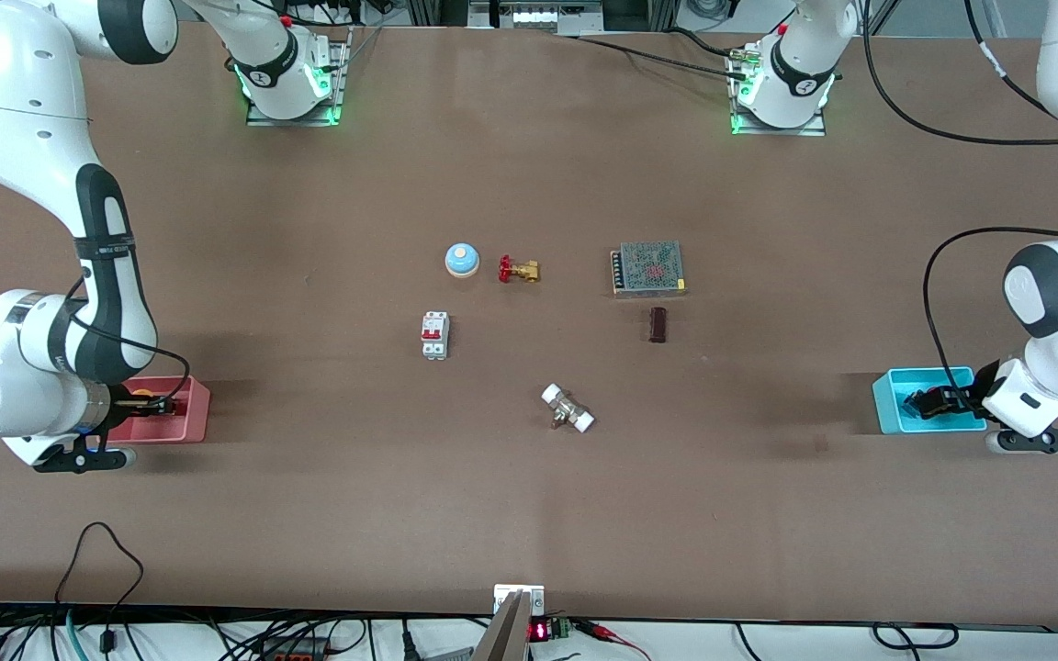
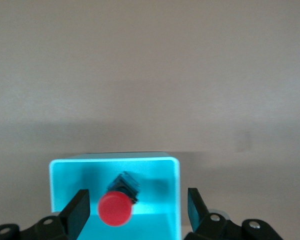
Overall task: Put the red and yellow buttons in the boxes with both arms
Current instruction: 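Lower the yellow button into the pink box while the left gripper releases red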
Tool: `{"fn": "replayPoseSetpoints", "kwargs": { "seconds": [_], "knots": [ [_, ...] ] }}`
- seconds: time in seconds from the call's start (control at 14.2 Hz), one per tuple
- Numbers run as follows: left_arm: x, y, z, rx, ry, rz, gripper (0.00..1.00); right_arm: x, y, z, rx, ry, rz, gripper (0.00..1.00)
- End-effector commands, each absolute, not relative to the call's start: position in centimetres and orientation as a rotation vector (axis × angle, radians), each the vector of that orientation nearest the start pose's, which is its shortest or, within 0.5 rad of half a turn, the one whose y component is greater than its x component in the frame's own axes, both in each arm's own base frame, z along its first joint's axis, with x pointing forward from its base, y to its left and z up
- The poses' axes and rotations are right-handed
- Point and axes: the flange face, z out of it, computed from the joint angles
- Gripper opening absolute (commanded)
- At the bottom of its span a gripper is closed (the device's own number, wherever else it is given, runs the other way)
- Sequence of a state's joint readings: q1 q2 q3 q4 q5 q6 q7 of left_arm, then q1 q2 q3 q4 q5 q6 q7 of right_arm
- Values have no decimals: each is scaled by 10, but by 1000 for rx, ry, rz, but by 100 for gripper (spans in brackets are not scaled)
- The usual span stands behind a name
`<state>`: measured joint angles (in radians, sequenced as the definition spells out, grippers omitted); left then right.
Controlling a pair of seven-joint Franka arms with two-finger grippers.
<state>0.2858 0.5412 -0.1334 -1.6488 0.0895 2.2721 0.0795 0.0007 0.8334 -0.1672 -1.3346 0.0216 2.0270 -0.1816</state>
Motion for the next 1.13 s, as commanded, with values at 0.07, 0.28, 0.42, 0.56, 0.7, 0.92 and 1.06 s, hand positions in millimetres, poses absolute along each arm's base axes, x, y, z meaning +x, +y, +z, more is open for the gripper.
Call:
{"fn": "replayPoseSetpoints", "kwargs": {
  "seconds": [0.07,0.28,0.42,0.56,0.7,0.92,1.06],
  "knots": [
    [675,61,345,-3104,-124,-89,89,725,-103,213,-3229,-105,203,27],
    [665,16,388,-3090,-177,-72,90,726,-104,218,-3225,-80,192,100],
    [653,-3,420,-3080,-174,-55,90,727,-102,227,-3224,-80,181,100],
    [638,-4,462,-3069,-153,-64,91,727,-102,235,-3220,-73,180,100],
    [623,-4,496,-3064,-72,-68,91,723,-101,271,-3205,-62,198,100],
    [602,-7,532,-3055,-4,-53,93,714,-95,358,-3192,-57,153,100],
    [588,-8,558,-3051,28,-69,98,702,-94,407,-3180,-46,140,100]
  ]
}}
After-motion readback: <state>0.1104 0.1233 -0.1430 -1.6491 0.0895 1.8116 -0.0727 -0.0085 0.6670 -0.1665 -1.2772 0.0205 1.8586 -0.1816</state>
